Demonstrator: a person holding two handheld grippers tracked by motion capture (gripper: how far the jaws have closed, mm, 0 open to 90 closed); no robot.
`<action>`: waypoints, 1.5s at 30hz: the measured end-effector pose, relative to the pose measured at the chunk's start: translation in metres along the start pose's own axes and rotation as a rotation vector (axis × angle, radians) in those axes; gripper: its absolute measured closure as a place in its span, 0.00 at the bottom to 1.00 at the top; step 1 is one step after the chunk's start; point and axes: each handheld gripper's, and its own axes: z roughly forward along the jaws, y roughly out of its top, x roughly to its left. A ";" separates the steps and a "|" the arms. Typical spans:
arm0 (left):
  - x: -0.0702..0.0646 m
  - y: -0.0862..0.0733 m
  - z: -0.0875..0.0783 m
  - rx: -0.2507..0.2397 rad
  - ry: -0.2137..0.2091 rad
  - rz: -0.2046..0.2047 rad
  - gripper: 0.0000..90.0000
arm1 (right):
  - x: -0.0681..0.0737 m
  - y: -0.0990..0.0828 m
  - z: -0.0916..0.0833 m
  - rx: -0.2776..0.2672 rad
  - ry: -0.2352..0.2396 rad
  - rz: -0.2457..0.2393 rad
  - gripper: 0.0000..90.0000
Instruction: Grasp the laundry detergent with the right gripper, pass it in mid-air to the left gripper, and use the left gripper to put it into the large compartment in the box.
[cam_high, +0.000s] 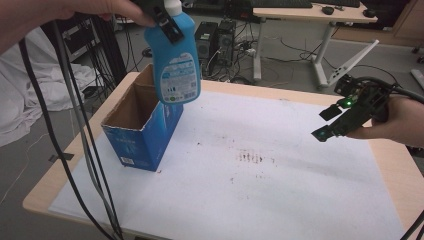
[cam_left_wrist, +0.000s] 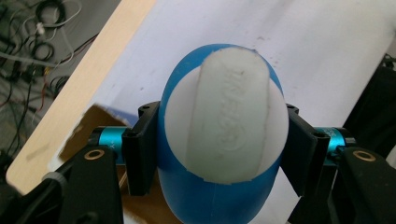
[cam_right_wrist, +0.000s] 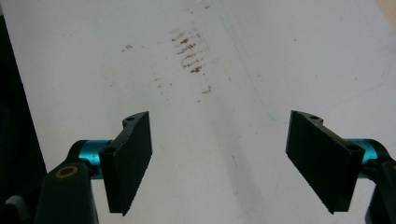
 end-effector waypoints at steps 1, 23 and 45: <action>0.003 -0.003 -0.002 -0.007 0.010 -0.025 0.42 | 0.000 0.000 0.000 0.000 0.000 0.000 0.25; 0.039 -0.060 -0.023 0.040 0.160 -0.321 0.42 | -0.025 -0.024 -0.015 0.015 -0.033 0.073 0.25; 0.042 -0.077 0.009 0.089 0.161 -0.364 0.42 | -0.025 -0.034 -0.015 0.034 -0.038 0.085 0.25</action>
